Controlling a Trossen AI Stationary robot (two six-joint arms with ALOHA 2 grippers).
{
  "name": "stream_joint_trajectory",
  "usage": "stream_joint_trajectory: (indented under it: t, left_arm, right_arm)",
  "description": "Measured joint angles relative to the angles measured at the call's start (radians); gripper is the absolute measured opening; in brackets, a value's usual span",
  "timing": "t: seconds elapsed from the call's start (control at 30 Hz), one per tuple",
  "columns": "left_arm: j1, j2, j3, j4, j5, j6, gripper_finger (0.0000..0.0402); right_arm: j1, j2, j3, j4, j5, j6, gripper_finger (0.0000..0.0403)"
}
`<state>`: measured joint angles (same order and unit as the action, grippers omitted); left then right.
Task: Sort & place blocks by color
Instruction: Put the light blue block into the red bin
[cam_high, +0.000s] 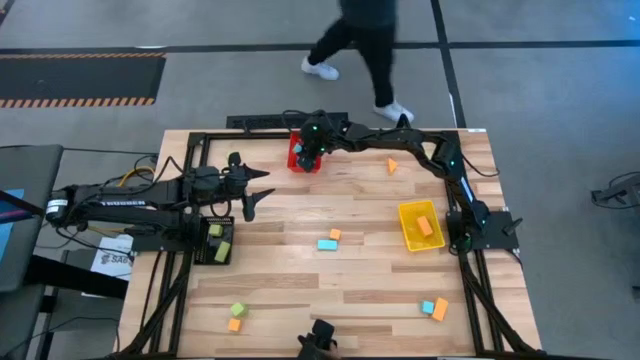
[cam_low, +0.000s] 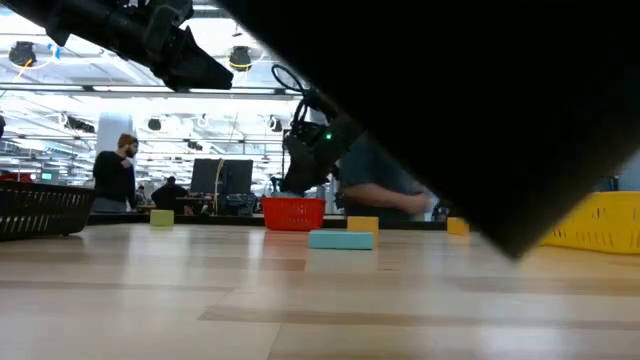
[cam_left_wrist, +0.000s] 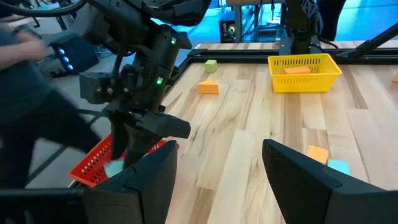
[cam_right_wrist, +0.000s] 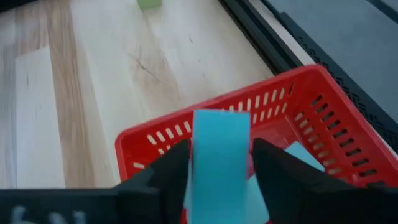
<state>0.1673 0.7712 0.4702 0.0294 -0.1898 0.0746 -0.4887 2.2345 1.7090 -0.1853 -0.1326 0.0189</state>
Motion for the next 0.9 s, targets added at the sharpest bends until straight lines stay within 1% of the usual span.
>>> stream_joint_trajectory:
  t: [0.1,0.17,0.27,0.33,0.4,0.5,0.53,0.6,0.77,0.83,0.9]
  left_arm:
    - [0.0,0.0,0.0,-0.003,-0.001,0.0,0.0226]
    - [0.001,0.0,0.0,-0.003,-0.001,0.0,0.0226]
    - [0.001,0.0,0.0,-0.006,-0.001,0.0,0.0226]
    - [0.001,0.0,0.0,-0.018,-0.001,0.0,0.0226]
    - [0.001,0.0,0.0,-0.027,-0.002,0.0,0.0226]
    - [0.001,0.0,0.0,-0.034,-0.001,0.0,0.0226]
    - [0.001,0.0,0.0,-0.037,-0.001,-0.004,0.0226]
    - [0.0,0.001,0.0,-0.042,0.011,-0.01,0.0226]
    - [-0.017,0.001,0.0,-0.073,0.125,-0.056,0.0226]
    - [-0.043,0.001,0.0,-0.092,0.171,-0.104,0.0226]
    - [-0.091,0.001,0.0,-0.125,0.18,-0.145,0.0226]
  right_arm:
    - [-0.005,-0.005,0.0,-0.005,0.0,-0.001,0.0244]
    - [-0.005,-0.008,0.0,0.002,0.0,-0.006,0.0261]
    - [-0.012,-0.02,0.005,-0.032,-0.001,-0.047,0.0273]
    - [-0.012,-0.023,0.035,-0.057,-0.001,-0.069,0.0274]
    - [-0.019,-0.052,0.064,-0.155,-0.001,-0.081,0.0275]
    - [-0.013,-0.085,0.115,-0.249,-0.006,-0.113,0.0275]
    - [-0.013,-0.107,0.12,-0.315,-0.02,-0.122,0.0275]
    - [-0.005,-0.144,0.124,-0.373,-0.048,-0.147,0.0276]
    - [0.009,-0.28,0.12,-0.596,-0.081,-0.216,0.0276]
    - [0.016,-0.326,0.119,-0.718,-0.081,-0.235,0.0276]
    - [0.026,-0.365,0.115,-0.813,-0.08,-0.235,0.0276]
